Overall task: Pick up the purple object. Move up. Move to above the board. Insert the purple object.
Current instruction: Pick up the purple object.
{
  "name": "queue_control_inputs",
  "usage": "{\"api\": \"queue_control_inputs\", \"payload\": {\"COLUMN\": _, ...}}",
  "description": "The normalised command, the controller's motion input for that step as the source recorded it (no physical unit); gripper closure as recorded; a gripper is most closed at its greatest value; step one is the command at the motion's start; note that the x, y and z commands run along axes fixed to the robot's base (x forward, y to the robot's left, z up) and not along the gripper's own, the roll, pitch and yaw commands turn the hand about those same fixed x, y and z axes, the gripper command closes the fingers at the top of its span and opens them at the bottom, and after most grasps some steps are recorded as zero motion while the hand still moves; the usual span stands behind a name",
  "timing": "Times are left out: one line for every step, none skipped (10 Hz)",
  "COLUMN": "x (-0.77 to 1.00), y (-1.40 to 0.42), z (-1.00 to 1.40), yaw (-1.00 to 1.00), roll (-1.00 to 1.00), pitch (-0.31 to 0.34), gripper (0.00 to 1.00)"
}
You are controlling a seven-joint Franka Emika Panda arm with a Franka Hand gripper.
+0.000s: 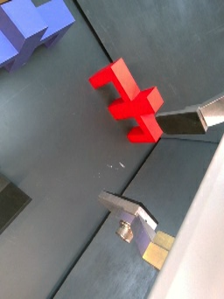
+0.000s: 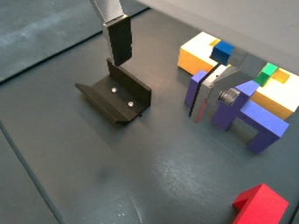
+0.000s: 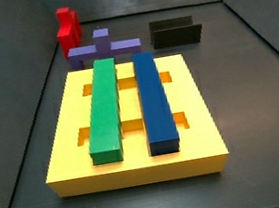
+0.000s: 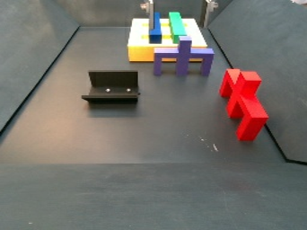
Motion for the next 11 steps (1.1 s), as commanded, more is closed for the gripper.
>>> {"api": "queue_control_inputs", "payload": {"x": 0.0, "y": -0.02, "z": 0.0, "yaw": 0.0, "roll": 0.0, "pitch": 0.0, "gripper": 0.0}}
{"api": "queue_control_inputs", "payload": {"x": 0.23, "y": -0.22, "z": -0.02, "yaw": 0.0, "roll": 0.0, "pitch": 0.0, "gripper": 0.0}}
{"api": "queue_control_inputs", "payload": {"x": 0.32, "y": -0.75, "z": -0.12, "yaw": -0.15, "roll": 0.24, "pitch": 0.044, "gripper": 0.0}}
{"api": "queue_control_inputs", "payload": {"x": 0.27, "y": -0.84, "z": -0.08, "yaw": 0.0, "roll": 0.29, "pitch": 0.049, "gripper": 0.0}}
{"api": "queue_control_inputs", "payload": {"x": 0.29, "y": -0.89, "z": -0.09, "yaw": 0.0, "roll": 0.26, "pitch": 0.019, "gripper": 0.0}}
{"api": "queue_control_inputs", "payload": {"x": 0.3, "y": -0.89, "z": -0.12, "yaw": 0.0, "roll": 0.26, "pitch": 0.013, "gripper": 0.0}}
{"api": "queue_control_inputs", "payload": {"x": 0.28, "y": -0.88, "z": -0.13, "yaw": 0.0, "roll": 0.28, "pitch": 0.037, "gripper": 0.0}}
{"api": "queue_control_inputs", "payload": {"x": 0.27, "y": -0.86, "z": -0.12, "yaw": 0.0, "roll": 0.3, "pitch": 0.059, "gripper": 0.0}}
{"api": "queue_control_inputs", "payload": {"x": 0.19, "y": -0.86, "z": -0.16, "yaw": 0.0, "roll": 0.33, "pitch": 0.054, "gripper": 0.0}}
{"api": "queue_control_inputs", "payload": {"x": 0.0, "y": -0.66, "z": -0.33, "yaw": 0.0, "roll": 0.25, "pitch": 0.02, "gripper": 0.0}}
{"api": "queue_control_inputs", "payload": {"x": -0.25, "y": -0.45, "z": -0.41, "yaw": 0.0, "roll": 0.21, "pitch": 0.017, "gripper": 0.0}}
